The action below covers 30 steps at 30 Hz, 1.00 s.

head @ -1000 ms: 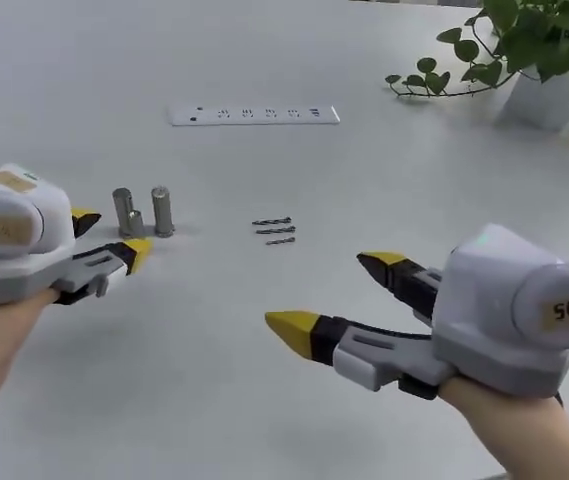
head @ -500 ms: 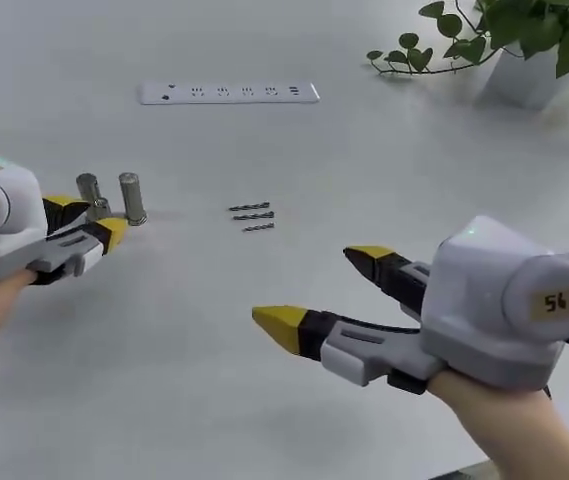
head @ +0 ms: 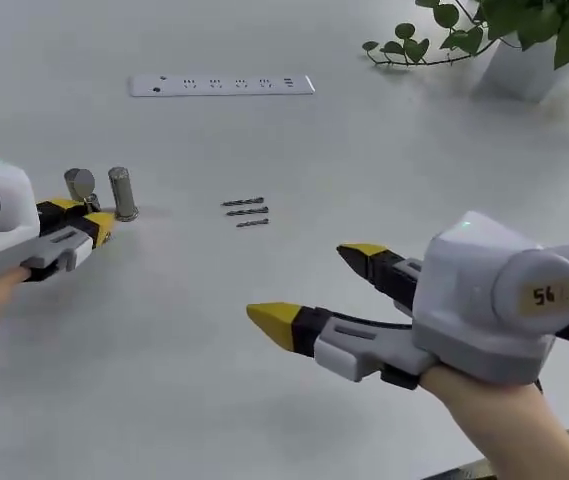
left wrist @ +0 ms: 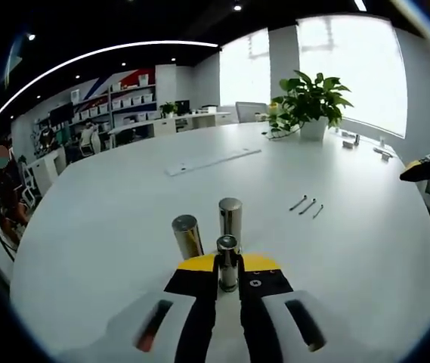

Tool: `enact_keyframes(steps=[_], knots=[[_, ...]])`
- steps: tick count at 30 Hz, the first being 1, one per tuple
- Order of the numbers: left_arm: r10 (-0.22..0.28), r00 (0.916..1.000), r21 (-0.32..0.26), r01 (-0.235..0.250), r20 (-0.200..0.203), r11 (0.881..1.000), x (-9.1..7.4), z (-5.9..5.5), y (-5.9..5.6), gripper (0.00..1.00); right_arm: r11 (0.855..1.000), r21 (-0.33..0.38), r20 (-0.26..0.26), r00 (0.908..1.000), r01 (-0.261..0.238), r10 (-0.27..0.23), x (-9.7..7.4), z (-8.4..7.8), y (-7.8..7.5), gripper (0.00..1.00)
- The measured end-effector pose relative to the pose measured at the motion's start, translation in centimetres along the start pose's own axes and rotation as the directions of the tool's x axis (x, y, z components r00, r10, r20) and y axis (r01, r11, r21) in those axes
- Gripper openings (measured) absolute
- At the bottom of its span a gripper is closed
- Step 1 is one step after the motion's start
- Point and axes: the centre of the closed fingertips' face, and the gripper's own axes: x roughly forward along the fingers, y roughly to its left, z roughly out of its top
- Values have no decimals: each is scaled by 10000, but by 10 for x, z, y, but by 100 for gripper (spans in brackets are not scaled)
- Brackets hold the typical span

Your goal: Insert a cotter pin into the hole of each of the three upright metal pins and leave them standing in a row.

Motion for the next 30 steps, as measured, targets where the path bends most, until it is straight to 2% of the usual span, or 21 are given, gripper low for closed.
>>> enact_keyframes(steps=[5, 9, 12, 16, 23, 30], knots=[[6, 10000, -369, -3, 87, 9993, 1, 0, 2, 6, 10000, 50, 36, 10000, -15, 15, 2, 1, 1, 67], [-10, 9999, -105, 11, 100, 9999, 1, 0, 0, 6, 9999, -66, -18, 9999, -133, 133, 3, 1, 5, 67], [174, 9998, 176, -175, 78, 9997, 1, 0, 2, 6, 9999, -67, -18, 9999, -154, 154, 3, 1, 5, 67], [164, 9998, 51, -165, 104, 9999, 0, 1, 0, 6, 9998, -149, -57, 9999, -110, 109, 3, 1, 5, 67], [22, 10000, 58, -22, 59, 10000, -4, -1, -11, 6, 9999, -128, 41, 10000, -67, 67, 0, 4, 3, 67], [-216, 9998, 162, 217, -29, 9996, -11, -5, -28, 6, 9999, -138, 81, 9999, -94, 95, -2, 5, 4, 67]])
